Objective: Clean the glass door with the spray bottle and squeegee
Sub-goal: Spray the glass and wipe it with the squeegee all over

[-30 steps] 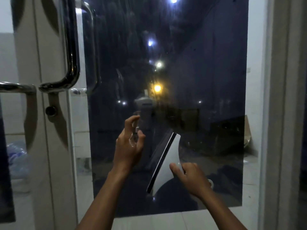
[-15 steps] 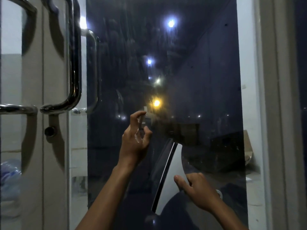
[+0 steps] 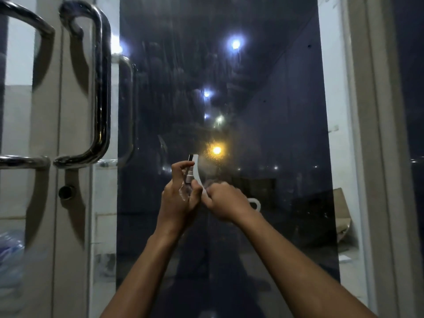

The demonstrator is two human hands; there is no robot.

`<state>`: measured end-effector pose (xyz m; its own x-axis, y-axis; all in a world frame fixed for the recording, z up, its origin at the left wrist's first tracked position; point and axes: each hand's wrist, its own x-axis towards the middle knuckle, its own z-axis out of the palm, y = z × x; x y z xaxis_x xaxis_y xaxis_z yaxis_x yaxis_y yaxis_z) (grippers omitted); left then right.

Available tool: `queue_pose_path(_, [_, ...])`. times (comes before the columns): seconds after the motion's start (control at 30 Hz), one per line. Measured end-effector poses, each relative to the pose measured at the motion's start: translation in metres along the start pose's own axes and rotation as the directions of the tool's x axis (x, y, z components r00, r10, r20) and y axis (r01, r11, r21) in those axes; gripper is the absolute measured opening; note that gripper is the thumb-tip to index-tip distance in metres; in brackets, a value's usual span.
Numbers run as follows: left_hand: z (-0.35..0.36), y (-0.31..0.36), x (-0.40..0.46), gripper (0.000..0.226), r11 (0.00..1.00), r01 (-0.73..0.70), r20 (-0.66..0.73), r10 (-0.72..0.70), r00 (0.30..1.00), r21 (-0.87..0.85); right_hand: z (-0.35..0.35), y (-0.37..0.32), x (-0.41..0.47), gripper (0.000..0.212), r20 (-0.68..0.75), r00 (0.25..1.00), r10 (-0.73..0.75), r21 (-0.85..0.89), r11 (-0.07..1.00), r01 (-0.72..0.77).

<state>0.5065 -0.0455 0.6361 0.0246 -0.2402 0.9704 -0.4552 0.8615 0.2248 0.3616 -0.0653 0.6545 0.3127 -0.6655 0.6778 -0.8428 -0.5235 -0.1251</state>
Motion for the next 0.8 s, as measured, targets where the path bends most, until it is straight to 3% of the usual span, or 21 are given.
queue_pose_path(0.17, [-0.002, 0.0, -0.004, 0.038, 0.999, -0.032, 0.005, 0.032, 0.999, -0.021, -0.025, 0.028, 0.021, 0.06, 0.084, 0.991, 0.109, -0.235, 0.968, -0.087])
queue_pose_path(0.4, [0.01, 0.003, -0.009, 0.039, 1.0, -0.023, 0.018, 0.023, 1.0, -0.019, -0.066, 0.13, -0.012, 0.081, 0.129, 0.946, 0.297, -0.308, 0.919, -0.246])
queue_pose_path(0.67, [0.014, 0.007, -0.02, 0.038, 0.999, -0.024, 0.015, 0.025, 1.0, -0.026, -0.071, 0.158, -0.039, 0.079, 0.07, 0.934, 0.351, -0.29, 0.903, -0.318])
queue_pose_path(0.73, [0.007, 0.006, -0.02, 0.04, 0.999, -0.036, 0.01, 0.037, 0.999, -0.028, -0.069, 0.152, -0.042, 0.078, 0.052, 0.937, 0.346, -0.217, 0.919, -0.328])
queue_pose_path(0.8, [0.0, 0.006, -0.019, 0.042, 0.999, -0.053, 0.002, 0.053, 0.999, -0.008, -0.066, 0.142, -0.045, 0.079, 0.003, 0.94, 0.342, -0.036, 0.939, -0.342])
